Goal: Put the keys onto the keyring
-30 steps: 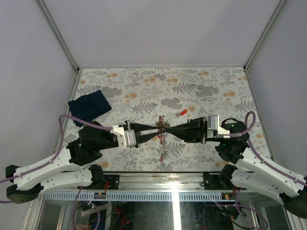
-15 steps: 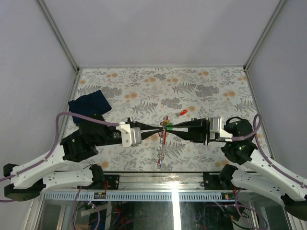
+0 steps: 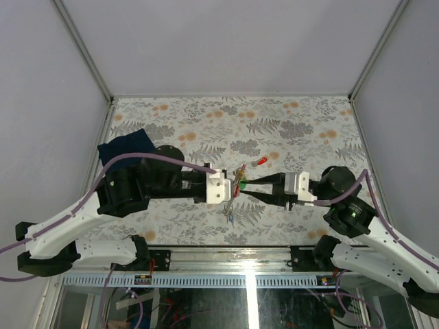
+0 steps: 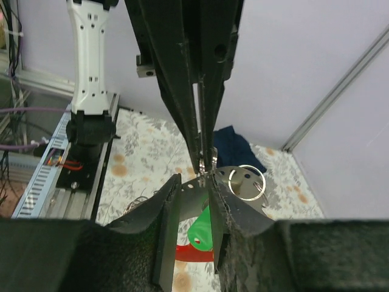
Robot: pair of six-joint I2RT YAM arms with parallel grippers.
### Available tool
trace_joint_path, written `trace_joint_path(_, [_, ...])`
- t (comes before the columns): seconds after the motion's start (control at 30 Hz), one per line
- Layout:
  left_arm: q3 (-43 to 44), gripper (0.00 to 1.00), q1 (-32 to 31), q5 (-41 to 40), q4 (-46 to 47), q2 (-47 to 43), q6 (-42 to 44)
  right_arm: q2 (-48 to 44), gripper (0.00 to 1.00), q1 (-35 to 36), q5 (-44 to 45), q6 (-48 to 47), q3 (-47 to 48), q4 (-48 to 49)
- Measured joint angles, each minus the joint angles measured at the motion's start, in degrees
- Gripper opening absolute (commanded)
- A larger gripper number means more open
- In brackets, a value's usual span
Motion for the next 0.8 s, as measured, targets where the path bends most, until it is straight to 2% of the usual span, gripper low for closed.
trace_joint_path(0.27, [5.7,0.00,0.0,-3.0,-9.4,5.6,3.4,0.9,0.32,0.0,1.2,-1.2,-0.3,-3.7])
trace_joint_path(0.8, [8.4,0.00,0.0,-4.2,-13.2,8.3,6.0,4.4,0.32,0.0,1.9,-1.3,-1.9,-1.5])
